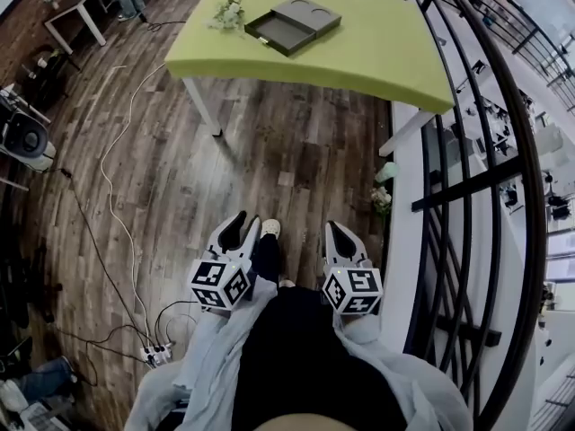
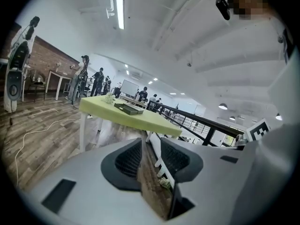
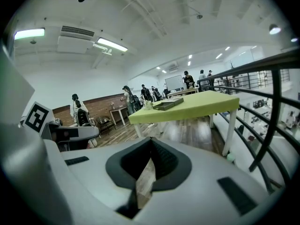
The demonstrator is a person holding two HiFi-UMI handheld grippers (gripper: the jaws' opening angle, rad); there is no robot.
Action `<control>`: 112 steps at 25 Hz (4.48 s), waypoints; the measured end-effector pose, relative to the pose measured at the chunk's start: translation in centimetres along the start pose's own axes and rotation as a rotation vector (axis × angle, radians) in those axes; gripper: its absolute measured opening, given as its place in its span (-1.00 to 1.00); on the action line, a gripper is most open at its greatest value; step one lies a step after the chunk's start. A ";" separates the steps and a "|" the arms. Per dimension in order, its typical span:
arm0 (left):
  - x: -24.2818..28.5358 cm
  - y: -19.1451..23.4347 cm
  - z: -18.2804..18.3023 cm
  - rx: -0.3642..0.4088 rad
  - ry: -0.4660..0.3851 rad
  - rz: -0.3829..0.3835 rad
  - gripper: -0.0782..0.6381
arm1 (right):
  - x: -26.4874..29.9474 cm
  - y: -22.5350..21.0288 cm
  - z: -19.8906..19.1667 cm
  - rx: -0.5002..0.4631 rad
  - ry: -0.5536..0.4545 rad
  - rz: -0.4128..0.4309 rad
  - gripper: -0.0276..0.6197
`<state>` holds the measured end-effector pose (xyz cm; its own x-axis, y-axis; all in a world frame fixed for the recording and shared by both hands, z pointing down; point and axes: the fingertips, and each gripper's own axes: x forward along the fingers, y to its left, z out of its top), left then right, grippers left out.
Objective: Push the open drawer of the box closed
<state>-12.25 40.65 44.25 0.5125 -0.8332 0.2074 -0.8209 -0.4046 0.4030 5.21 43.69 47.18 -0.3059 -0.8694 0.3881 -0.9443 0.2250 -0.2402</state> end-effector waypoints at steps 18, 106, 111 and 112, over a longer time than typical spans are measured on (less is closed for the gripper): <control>11.7 7.1 7.7 -0.005 0.004 -0.041 -0.40 | 13.4 -1.4 8.1 -0.004 -0.012 -0.021 -0.90; 51.4 24.6 18.5 -0.343 -0.021 0.139 -0.40 | 51.6 -18.1 27.6 0.052 0.017 0.120 -0.90; 52.7 25.8 16.9 -0.477 0.029 0.109 -0.40 | 51.9 -18.3 27.1 0.060 0.042 0.103 -0.90; 53.0 26.1 16.7 -0.505 0.035 0.111 -0.40 | 51.9 -18.4 27.0 0.064 0.047 0.098 -0.90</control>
<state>-10.73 -20.33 50.90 0.4442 -0.8442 0.3000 -0.6513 -0.0743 0.7551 9.99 -17.49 47.73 -0.4030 -0.8226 0.4013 -0.9004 0.2777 -0.3349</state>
